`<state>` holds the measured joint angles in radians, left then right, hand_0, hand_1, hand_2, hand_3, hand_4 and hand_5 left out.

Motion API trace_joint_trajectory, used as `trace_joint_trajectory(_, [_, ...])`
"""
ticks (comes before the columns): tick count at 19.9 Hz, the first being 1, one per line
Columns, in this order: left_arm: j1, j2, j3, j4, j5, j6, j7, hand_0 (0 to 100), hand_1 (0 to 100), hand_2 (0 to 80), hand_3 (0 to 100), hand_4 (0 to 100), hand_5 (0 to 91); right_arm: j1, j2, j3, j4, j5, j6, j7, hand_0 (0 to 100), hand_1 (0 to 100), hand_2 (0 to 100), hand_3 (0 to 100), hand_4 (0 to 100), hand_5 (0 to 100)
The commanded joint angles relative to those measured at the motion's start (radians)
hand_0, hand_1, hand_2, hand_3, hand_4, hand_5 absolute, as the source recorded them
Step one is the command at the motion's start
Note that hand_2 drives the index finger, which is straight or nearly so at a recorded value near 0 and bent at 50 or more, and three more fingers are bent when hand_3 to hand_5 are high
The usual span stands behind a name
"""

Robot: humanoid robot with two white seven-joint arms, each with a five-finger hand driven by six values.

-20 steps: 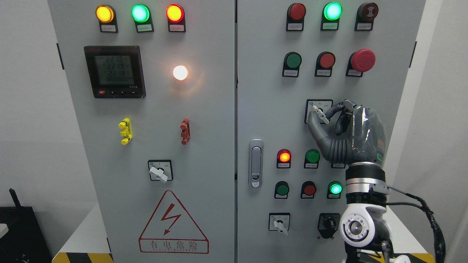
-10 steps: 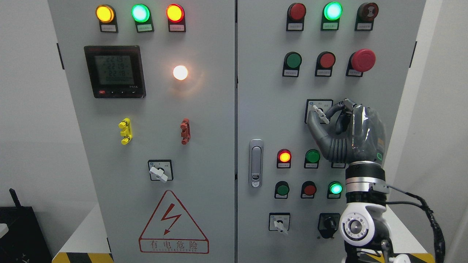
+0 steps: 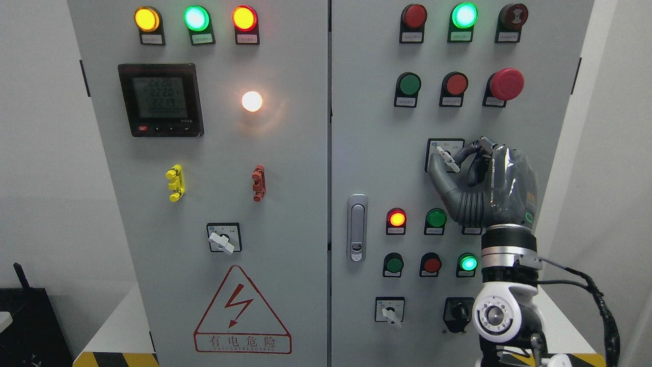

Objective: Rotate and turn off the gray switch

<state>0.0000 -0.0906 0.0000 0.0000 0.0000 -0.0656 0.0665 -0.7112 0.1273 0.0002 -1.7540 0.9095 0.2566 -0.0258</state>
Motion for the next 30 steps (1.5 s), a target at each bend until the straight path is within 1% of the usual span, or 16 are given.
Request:
trace_joint_trajectory(1, [-0.009,0.0,0.009,-0.026,0.02,0.0,0.0,12,39,0.0,0,0,0.0,-0.001,0.0,-0.029,0.004,0.0,0.0,0.0,40,44,73,100,95,100])
trace_joint_trajectory(6, [-0.009,0.0,0.008,-0.026,0.02,0.0,0.0,12,39,0.0,0,0,0.0,-0.001,0.0,-0.029,0.004,0.0,0.0,0.0,42,43,73,100,95,100])
trace_joint_trajectory(18, [-0.009,0.0,0.008,-0.026,0.02,0.0,0.0,12,39,0.0,0,0,0.0,-0.001,0.0,-0.028,0.004,0.0,0.0,0.0,42,44,74,100,96,100])
trace_joint_trajectory(30, [-0.009,0.0,0.008,-0.026,0.02,0.0,0.0,12,39,0.0,0,0,0.0,-0.001,0.0,-0.028,0.005,-0.001,0.0,0.001,50,40,75,100,96,100])
